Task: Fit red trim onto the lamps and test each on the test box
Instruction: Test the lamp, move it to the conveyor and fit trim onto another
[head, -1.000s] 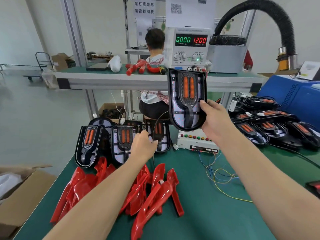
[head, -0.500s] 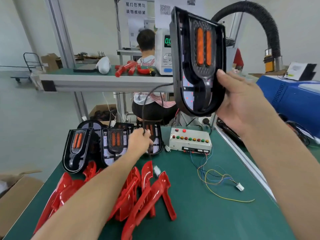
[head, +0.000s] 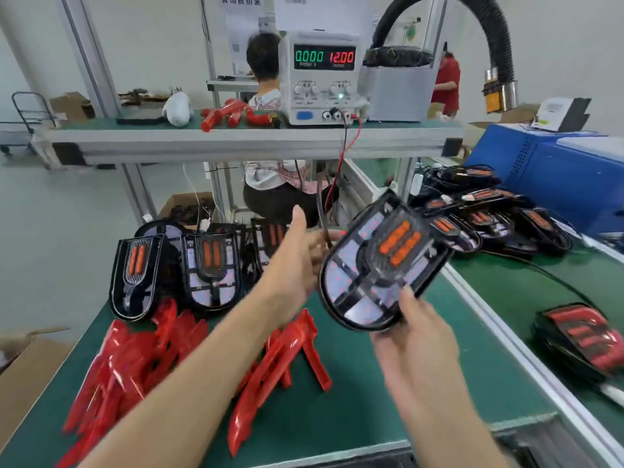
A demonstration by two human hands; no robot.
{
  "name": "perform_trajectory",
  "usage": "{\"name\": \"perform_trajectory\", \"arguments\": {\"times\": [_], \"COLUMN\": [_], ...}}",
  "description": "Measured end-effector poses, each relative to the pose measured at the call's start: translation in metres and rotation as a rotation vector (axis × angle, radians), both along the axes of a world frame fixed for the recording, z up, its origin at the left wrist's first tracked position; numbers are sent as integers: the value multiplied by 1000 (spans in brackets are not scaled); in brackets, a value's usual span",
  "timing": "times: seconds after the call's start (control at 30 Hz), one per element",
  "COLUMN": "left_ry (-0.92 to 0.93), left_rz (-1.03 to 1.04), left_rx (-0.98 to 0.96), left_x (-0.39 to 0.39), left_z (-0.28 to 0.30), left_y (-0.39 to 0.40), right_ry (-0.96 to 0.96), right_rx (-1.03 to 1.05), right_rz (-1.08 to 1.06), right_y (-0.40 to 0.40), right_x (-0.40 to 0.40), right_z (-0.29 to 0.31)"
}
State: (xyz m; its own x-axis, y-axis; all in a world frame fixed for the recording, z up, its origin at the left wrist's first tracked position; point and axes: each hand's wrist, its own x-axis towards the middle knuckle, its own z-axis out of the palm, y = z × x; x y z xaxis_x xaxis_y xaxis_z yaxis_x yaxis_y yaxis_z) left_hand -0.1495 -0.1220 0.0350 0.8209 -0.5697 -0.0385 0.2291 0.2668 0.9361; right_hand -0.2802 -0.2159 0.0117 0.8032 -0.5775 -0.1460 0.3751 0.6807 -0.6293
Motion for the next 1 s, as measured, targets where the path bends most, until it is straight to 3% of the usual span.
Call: {"name": "perform_trajectory", "arguments": {"times": [0.1, 0.2, 0.33, 0.43, 0.57, 0.67, 0.83, 1.0], "left_ry": [58, 182, 177, 233, 318, 356, 280, 59], "left_rz": [-174, -156, -50, -148, -304, -258, -61, -30], "left_rx": [-169, -168, 8, 68, 211, 404, 627, 830], "left_x": [-50, -82, -92, -88, -78, -71, -53, -46], "left_z": [-39, -79, -112, -111, -109, -116, -121, -110], "left_y": [1, -1, -9, -17, -33, -38, -36, -41], "right_ry": [49, 135, 294, 447, 477, 580, 720, 702], "right_rx": [133, 259, 265, 176, 125, 73, -165, -102], "right_rz": [-106, -184, -229, -288, -341, -192, 270, 359], "right_y": [19, 28, 29, 27, 22, 13, -5, -9], "right_x": [-20, -35, -53, -63, -68, -67, -65, -62], "right_z": [-30, -53, -72, -86, -95, -107, -106, -100]}}
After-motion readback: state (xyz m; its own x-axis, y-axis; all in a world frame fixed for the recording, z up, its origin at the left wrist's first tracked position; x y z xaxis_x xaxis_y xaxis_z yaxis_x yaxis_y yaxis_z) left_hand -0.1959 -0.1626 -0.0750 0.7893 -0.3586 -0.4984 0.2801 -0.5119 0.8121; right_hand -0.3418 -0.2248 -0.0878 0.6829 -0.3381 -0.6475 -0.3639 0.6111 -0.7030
